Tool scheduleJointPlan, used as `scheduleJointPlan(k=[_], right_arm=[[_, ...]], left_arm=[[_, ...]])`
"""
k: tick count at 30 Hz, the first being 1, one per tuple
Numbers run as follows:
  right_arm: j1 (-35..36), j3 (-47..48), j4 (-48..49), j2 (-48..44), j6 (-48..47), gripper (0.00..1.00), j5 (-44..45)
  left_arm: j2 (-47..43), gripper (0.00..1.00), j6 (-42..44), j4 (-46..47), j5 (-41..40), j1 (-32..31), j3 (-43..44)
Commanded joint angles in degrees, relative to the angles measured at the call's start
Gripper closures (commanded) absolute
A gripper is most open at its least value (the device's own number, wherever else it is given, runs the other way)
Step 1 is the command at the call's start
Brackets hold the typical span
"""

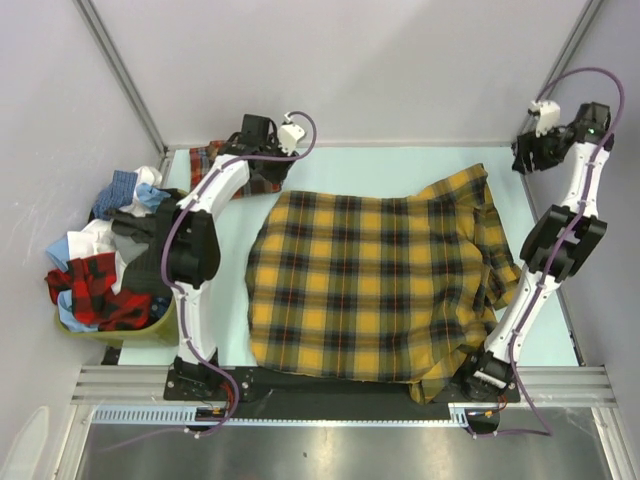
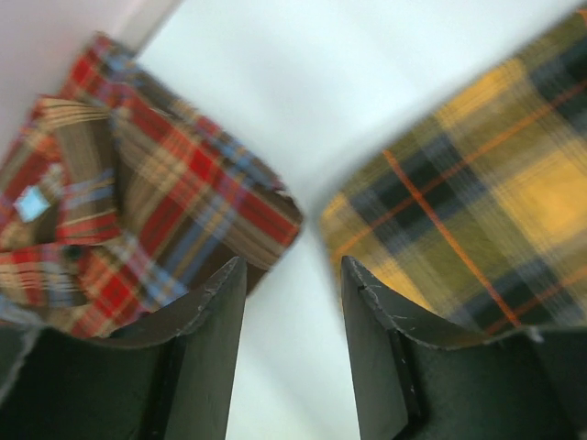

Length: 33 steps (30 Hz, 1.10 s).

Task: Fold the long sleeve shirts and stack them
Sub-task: Fold the shirt

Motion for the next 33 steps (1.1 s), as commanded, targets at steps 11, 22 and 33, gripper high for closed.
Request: scheduleJointPlan(k=[11,22,33], right_arm=[[-1.64,-16.62,-16.71,2.64,-8.82,0.30,3.32],[3.37,-15.76,-6.33,6.42,-4.95,0.80,9.56],[5.57,-8.89,20.19,0.46,6.73,1.00,11.15]], left_arm=[[-6.12,0.41,-2.74,-5.29,4.48,-1.23,-1.18],[-6.47,0.41,-1.42,-6.61,3.69,-1.23,-1.71],[-4.98,0.43,-2.03,-7.58,4.48,-1.23,0.49]])
